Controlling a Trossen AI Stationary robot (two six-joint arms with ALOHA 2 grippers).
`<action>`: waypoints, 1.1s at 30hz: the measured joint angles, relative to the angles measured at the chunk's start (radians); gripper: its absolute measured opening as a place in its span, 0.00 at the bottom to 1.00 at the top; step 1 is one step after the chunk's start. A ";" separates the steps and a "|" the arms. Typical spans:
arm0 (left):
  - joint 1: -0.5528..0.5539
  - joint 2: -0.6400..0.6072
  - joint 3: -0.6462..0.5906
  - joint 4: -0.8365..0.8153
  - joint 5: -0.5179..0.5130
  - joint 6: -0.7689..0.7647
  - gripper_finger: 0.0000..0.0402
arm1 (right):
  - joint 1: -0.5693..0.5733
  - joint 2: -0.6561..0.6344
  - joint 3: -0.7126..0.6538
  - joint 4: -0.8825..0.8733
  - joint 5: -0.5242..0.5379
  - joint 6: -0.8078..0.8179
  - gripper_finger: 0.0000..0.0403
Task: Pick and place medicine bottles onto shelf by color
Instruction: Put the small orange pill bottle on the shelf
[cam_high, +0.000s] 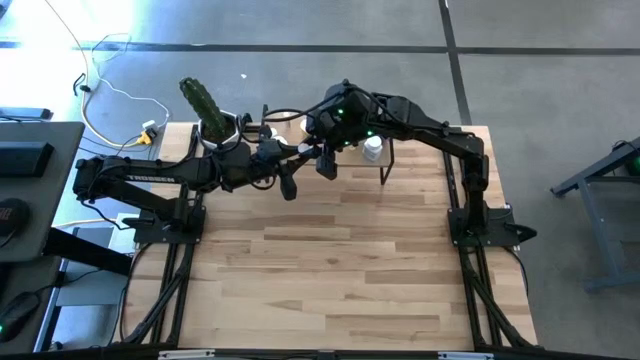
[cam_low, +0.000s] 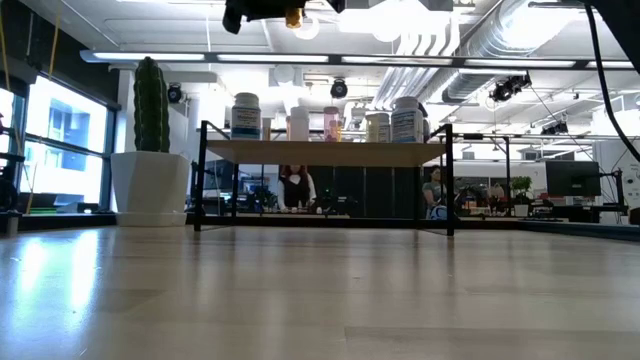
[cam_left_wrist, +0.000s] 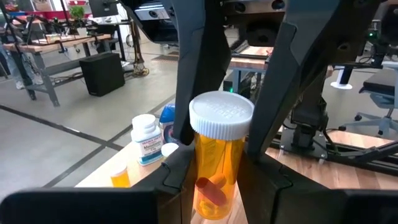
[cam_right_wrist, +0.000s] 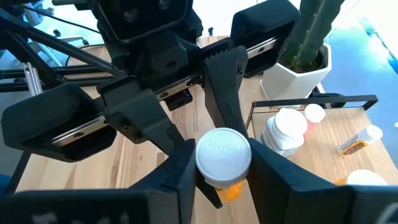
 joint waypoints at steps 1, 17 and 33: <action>0.000 0.000 0.000 0.000 0.000 0.000 0.22 | 0.000 0.000 0.000 0.000 0.001 0.000 0.26; 0.000 0.000 0.000 -0.015 0.002 0.042 0.37 | -0.001 0.002 0.000 0.001 0.025 -0.007 0.23; 0.008 -0.044 0.000 -0.032 -0.101 0.072 0.54 | -0.080 0.000 0.002 0.009 0.054 0.004 0.23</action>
